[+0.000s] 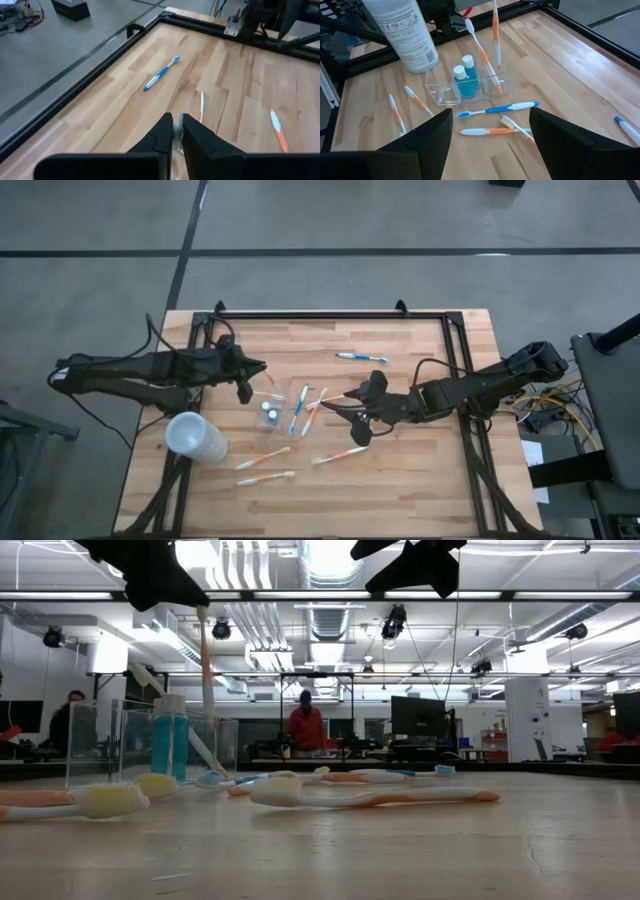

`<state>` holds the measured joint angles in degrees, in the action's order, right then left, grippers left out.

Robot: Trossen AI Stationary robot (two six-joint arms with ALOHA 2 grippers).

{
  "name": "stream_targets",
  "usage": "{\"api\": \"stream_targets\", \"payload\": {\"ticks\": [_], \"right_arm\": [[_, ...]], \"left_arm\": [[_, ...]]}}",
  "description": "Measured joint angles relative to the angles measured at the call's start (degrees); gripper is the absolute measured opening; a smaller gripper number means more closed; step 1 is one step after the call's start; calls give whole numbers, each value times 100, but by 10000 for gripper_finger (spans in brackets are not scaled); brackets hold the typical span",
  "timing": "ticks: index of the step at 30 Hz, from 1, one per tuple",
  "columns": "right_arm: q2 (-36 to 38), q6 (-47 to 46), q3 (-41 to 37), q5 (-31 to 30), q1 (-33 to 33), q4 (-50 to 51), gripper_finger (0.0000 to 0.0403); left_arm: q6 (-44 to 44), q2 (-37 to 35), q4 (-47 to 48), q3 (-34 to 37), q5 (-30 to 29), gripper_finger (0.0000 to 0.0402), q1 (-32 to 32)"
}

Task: Pick & Place toothbrushing station
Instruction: Put the orange toothbrush into the transparent organizer

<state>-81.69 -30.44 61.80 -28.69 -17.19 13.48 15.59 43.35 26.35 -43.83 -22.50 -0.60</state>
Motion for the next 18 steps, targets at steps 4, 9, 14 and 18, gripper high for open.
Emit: {"api": "stream_targets", "payload": {"ticks": [4, 9, 14, 18], "right_arm": [[-2, 0, 0, 0, 0, -1, 254], [-2, 0, 0, 0, 0, -1, 260], [-2, 0, 0, 0, 0, -1, 265], [-2, 0, 0, 0, 0, -1, 264]], "left_arm": [[-90, 114, 2, 0, 0, 28, 0], [-95, 308, 21, 0, 2, 28, 0], [-74, 551, 175, 0, 7, 28, 0], [-108, 749, 186, 0, 9, 28, 0]]}}
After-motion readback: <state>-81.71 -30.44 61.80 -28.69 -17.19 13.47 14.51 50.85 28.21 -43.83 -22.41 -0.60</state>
